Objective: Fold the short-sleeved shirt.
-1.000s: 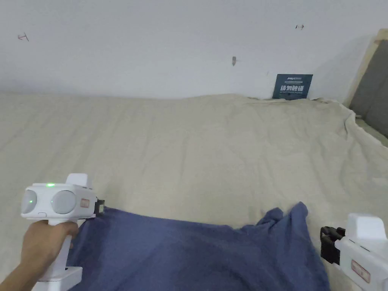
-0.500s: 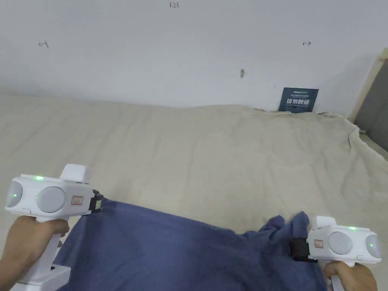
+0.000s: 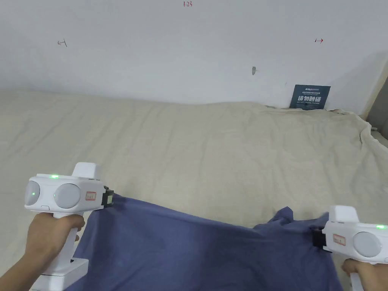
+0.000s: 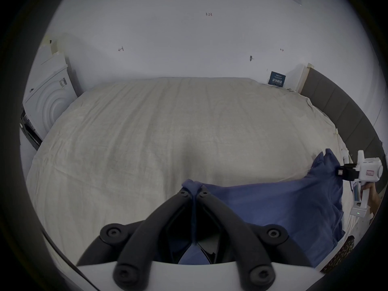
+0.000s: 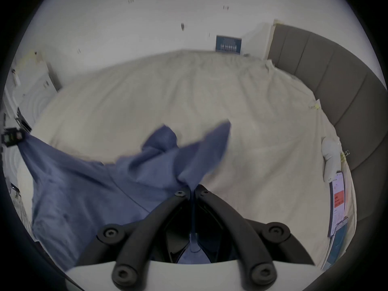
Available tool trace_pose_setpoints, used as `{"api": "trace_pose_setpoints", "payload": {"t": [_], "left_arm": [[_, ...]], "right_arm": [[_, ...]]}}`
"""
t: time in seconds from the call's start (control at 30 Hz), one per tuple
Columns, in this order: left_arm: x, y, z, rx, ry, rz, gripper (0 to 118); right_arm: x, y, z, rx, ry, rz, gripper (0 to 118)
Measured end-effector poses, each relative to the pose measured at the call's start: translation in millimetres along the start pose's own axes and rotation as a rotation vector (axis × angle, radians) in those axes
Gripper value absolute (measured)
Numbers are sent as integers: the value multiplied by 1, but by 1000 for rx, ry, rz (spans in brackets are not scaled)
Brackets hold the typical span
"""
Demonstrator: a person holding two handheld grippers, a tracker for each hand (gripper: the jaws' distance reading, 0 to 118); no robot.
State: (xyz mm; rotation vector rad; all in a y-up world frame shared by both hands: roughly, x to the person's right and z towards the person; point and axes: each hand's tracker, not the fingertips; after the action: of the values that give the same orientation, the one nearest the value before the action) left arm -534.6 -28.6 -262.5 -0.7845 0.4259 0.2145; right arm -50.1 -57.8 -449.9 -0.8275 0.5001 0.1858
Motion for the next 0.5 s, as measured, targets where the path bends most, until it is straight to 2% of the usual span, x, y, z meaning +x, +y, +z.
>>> {"api": "trace_pose_setpoints", "payload": {"t": [0.07, 0.17, 0.2, 0.33, 0.5], "left_arm": [[-5, 0, 13, 24, 11, 20, 0], [-15, 9, 39, 61, 24, 51, 0], [-18, 12, 49, 78, 32, 60, 0], [-26, 36, 97, 181, 48, 87, 0], [-29, 90, 157, 295, 87, 43, 0]], "right_arm": [[-3, 8, 33, 63, 24, 11, 1], [-4, 26, 81, 163, 68, -19, 1], [18, 34, 75, 197, 79, -20, 1], [17, 64, 122, 320, 117, -5, 1], [13, 113, 171, 470, 127, 13, 1]]}}
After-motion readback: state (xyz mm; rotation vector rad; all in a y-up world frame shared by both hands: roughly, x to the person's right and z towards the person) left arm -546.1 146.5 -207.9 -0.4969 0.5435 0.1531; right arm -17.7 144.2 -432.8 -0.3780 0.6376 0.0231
